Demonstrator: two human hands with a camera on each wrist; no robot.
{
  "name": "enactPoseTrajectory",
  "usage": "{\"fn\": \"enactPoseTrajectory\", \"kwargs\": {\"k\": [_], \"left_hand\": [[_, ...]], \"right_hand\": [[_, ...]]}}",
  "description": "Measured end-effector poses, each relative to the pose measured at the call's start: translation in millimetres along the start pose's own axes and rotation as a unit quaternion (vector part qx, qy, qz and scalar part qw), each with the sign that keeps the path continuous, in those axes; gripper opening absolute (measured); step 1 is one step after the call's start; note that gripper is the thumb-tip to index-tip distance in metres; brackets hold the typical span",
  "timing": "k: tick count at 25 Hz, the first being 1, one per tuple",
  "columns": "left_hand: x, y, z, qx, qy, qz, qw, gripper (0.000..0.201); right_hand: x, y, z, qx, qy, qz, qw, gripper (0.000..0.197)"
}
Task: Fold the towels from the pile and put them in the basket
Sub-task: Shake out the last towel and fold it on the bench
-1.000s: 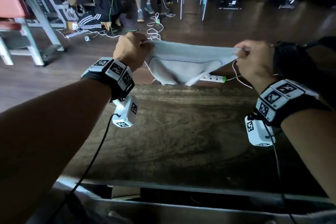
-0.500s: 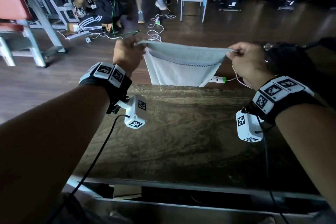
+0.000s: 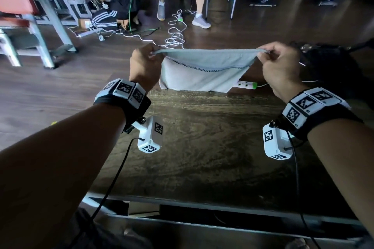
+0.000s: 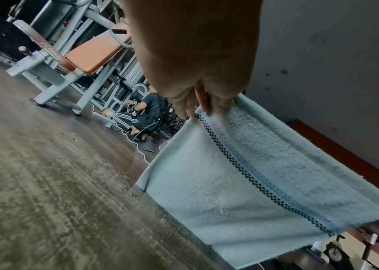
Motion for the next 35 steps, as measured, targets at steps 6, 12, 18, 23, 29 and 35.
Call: {"fn": "enactPoseTrajectory", "kwargs": {"k": [6, 12, 18, 23, 29, 35], "left_hand": [[-2.4, 11.1, -17.1, -0.003, -0.045, -0.004, 0.999, 0.013], [11.6, 15.8, -80.3, -0.065, -0.173, 0.099, 0.978, 0.013], [20.1, 15.9, -146.7, -0.043, -0.284, 0.143, 0.947, 0.023], [31.9, 20.8, -197.1, 0.013, -0.405, 0.159, 0.900, 0.022], [50.4, 36.8, -241.3, 0.042, -0.423, 0.080, 0.902, 0.012], [70.3, 40.3, -277.4, 0.121, -0.440, 0.054, 0.888, 0.014]], "right_hand": [[26.1, -5.9, -24.2, 0.031, -0.034, -0.014, 0.999, 0.013], [42.4, 7.2, -82.6, 0.053, -0.145, -0.070, 0.986, 0.011], [67.5, 7.3, -156.6, -0.002, -0.288, -0.082, 0.954, 0.024], [85.1, 2.2, -217.0, -0.125, -0.412, -0.110, 0.896, 0.011], [98.5, -10.8, -257.8, -0.163, -0.453, -0.161, 0.862, 0.016], [97.2, -33.6, -303.2, -0.237, -0.535, -0.159, 0.795, 0.028]]}}
Point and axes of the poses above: each hand's wrist, its own z-axis towards the middle knuckle, its own x-axis out of the back of the hand, y = z × x, the point moved 8 cm from there along z, towards the middle knuckle, and after that the axes turned 7 degrees about -y, right-handed, at the moved point
